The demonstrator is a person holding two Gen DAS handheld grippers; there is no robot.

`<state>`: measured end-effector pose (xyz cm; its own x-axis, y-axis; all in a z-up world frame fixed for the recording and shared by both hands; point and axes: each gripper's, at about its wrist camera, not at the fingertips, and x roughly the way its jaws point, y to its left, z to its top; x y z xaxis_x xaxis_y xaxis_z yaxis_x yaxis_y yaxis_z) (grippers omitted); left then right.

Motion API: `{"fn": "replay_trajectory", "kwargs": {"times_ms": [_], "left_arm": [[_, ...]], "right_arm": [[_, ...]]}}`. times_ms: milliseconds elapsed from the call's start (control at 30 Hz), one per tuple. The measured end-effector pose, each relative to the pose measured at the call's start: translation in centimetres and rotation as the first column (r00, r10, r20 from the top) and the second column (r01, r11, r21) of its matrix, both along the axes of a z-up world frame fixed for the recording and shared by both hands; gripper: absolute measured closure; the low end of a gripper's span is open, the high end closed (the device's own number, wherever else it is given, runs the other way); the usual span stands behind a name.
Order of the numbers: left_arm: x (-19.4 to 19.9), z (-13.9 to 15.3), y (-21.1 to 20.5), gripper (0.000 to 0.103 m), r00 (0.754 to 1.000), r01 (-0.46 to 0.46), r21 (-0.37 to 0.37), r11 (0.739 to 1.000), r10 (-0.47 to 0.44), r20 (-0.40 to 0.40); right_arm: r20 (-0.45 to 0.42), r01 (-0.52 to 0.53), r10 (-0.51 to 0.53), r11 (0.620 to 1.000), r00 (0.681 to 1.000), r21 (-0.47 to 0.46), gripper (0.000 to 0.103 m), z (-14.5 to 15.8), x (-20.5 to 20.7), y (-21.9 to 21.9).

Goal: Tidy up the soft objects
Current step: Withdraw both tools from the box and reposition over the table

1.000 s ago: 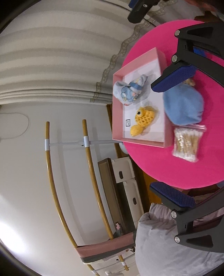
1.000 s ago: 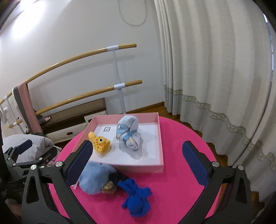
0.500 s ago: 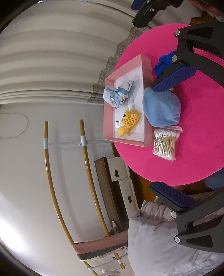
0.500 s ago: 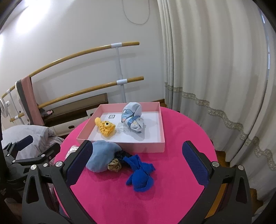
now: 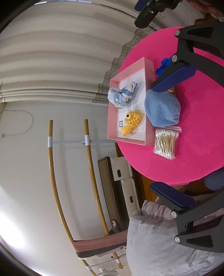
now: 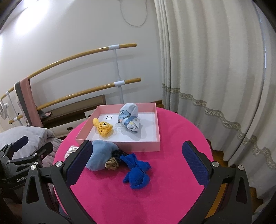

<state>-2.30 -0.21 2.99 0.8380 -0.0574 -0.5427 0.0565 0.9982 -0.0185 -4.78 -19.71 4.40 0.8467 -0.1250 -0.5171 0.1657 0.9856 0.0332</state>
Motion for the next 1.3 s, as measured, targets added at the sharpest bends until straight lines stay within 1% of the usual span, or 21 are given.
{"fn": "replay_trajectory", "kwargs": {"times_ms": [300, 533, 900, 1167, 1300], "left_arm": [[-0.5, -0.2, 0.4, 0.000, 1.000, -0.005, -0.015, 1.000, 0.005, 0.021], [-0.5, -0.7, 0.3, 0.000, 1.000, -0.004, -0.012, 1.000, 0.004, 0.015], [1.6, -2.8, 0.1, 0.000, 0.999, -0.005, 0.019, 1.000, 0.006, -0.051], [5.4, -6.3, 0.9, 0.000, 0.991, -0.019, 0.050, 0.999, 0.025, -0.131], [7.7, -8.0, 0.8, 0.000, 0.985, -0.008, 0.057, 0.998, 0.018, -0.171]], "right_arm": [[0.007, -0.004, 0.004, 1.000, 1.000, -0.007, 0.000, 0.1, -0.1, 0.2], [0.010, 0.001, -0.001, 1.000, 1.000, -0.007, 0.000, 0.1, -0.3, -0.1], [-0.039, 0.018, -0.018, 1.000, 0.999, -0.017, 0.000, -1.1, 0.6, -0.9], [-0.098, 0.001, -0.002, 1.000, 0.995, -0.019, 0.000, -2.8, 1.9, -0.8], [-0.135, -0.006, 0.003, 1.000, 0.991, -0.024, 0.000, -3.9, 2.9, -0.7]]}}
